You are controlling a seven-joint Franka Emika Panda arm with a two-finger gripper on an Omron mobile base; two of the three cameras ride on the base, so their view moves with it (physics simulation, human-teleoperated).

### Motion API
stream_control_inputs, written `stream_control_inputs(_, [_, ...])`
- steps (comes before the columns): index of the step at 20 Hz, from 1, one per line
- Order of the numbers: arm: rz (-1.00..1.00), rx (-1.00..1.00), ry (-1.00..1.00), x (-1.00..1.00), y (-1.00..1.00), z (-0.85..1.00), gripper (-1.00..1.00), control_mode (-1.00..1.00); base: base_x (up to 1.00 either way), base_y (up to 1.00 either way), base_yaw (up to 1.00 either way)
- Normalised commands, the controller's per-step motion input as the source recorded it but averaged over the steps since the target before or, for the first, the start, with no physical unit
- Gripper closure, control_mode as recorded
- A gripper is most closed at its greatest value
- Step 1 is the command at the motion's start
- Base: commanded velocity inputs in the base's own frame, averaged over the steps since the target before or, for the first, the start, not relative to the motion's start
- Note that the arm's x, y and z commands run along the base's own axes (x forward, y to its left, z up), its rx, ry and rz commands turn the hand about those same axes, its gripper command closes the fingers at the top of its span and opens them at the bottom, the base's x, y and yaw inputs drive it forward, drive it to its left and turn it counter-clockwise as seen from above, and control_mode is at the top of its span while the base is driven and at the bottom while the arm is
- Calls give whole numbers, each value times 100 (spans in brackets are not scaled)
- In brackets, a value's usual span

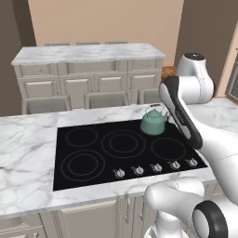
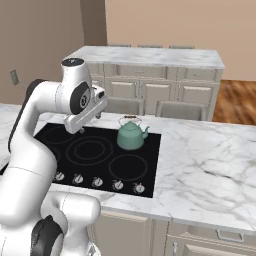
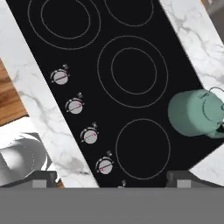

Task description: The kettle is done boiling. Turn off the stove, then wait for 300 timesteps before moving the kettle to the dining table.

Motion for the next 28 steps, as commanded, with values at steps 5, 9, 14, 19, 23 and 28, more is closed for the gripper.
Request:
stream_control_inputs(5, [37, -7, 0, 0, -8, -10, -100, -100, 0, 0, 0])
stream_control_inputs(9, [37, -9, 0, 0, -10, -10, -100, -100, 0, 0, 0])
stream_control_inputs(14, [39, -14, 0, 0, -12, -9, -100, -100, 0, 0, 0])
stream_control_inputs(19, [50, -14, 0, -6, -27, -12, -100, -100, 0, 0, 0])
stream_control_inputs(23, [52, -16, 0, -15, -25, -21, -100, -100, 0, 0, 0])
stream_control_inputs(28, [53, -16, 0, -7, -19, -32, -100, -100, 0, 0, 0])
